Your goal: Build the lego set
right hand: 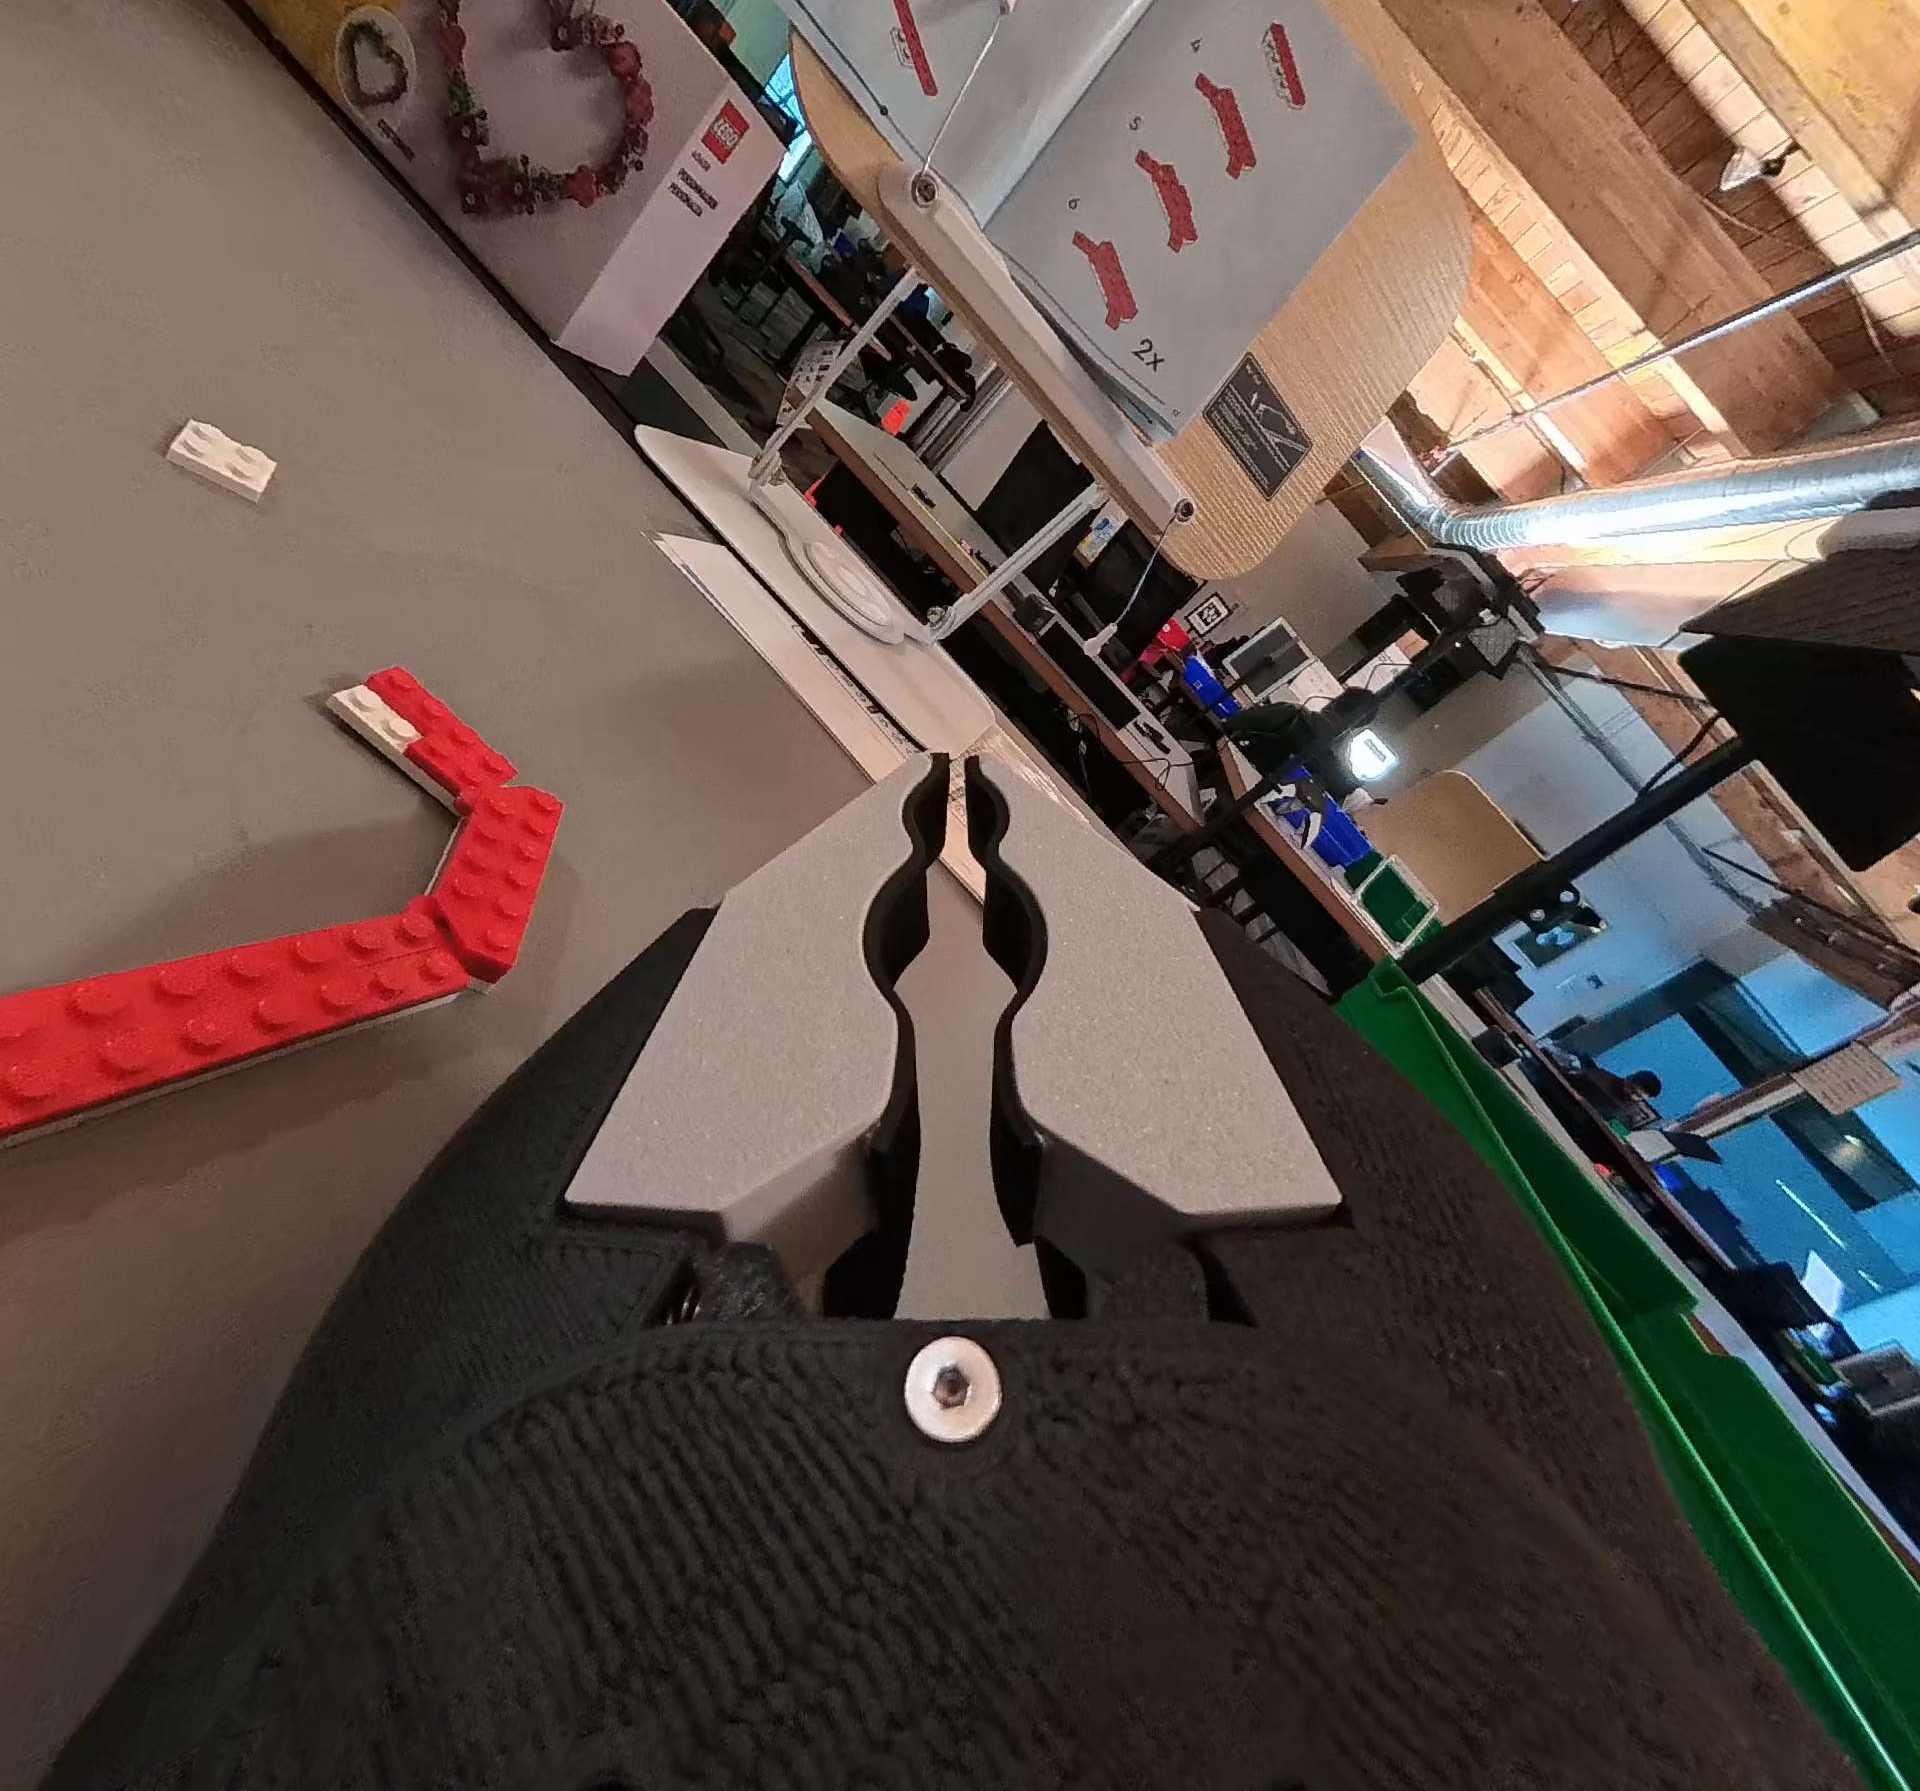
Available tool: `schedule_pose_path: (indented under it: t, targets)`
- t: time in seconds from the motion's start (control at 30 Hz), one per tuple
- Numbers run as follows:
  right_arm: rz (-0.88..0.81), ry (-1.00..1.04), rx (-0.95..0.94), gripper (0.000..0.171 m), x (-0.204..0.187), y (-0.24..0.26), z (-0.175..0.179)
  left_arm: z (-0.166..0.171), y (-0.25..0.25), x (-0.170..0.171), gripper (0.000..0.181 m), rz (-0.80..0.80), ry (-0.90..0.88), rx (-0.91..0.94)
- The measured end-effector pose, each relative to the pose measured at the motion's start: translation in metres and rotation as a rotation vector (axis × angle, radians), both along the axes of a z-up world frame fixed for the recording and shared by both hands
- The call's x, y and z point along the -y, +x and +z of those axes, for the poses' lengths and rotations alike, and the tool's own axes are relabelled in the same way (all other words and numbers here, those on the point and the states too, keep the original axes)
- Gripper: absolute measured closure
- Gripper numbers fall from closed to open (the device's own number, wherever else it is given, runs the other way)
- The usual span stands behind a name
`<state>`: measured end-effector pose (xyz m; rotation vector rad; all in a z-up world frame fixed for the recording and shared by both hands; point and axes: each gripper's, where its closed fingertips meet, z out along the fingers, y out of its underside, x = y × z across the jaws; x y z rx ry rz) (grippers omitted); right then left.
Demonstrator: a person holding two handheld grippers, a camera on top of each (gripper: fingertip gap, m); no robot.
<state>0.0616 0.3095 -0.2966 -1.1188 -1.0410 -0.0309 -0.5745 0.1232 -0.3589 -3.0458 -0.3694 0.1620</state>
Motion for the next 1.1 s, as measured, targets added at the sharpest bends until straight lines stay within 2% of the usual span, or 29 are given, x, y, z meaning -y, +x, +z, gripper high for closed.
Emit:
schedule_pose_path:
  t: [0.07, 0.13, 0.47, 0.93, 1.1]
  targets:
    - [0.001, -0.002, 0.0, 0.17, 0.0, 0.0, 0.0, -0.004, 0.008, 0.004, 0.173, 0.035, -0.027, 0.061]
    - [0.003, -0.003, 0.0, 0.17, 0.0, 0.0, 0.0, -0.004, 0.005, 0.007, 0.181, 0.031, -0.044, 0.031]
    - [0.008, 0.001, -0.002, 0.17, 0.001, -0.001, 0.0, -0.007, 0.01, 0.047, 0.181, -0.041, -0.256, -0.008]
    - [0.005, -0.001, -0.004, 0.17, 0.001, 0.0, 0.0, -0.018, 0.003, 0.053, 0.181, -0.103, -0.319, -0.107]
    - [0.004, 0.0, -0.001, 0.17, 0.001, 0.0, 0.0, -0.018, 0.02, 0.034, 0.181, -0.115, -0.189, -0.019]
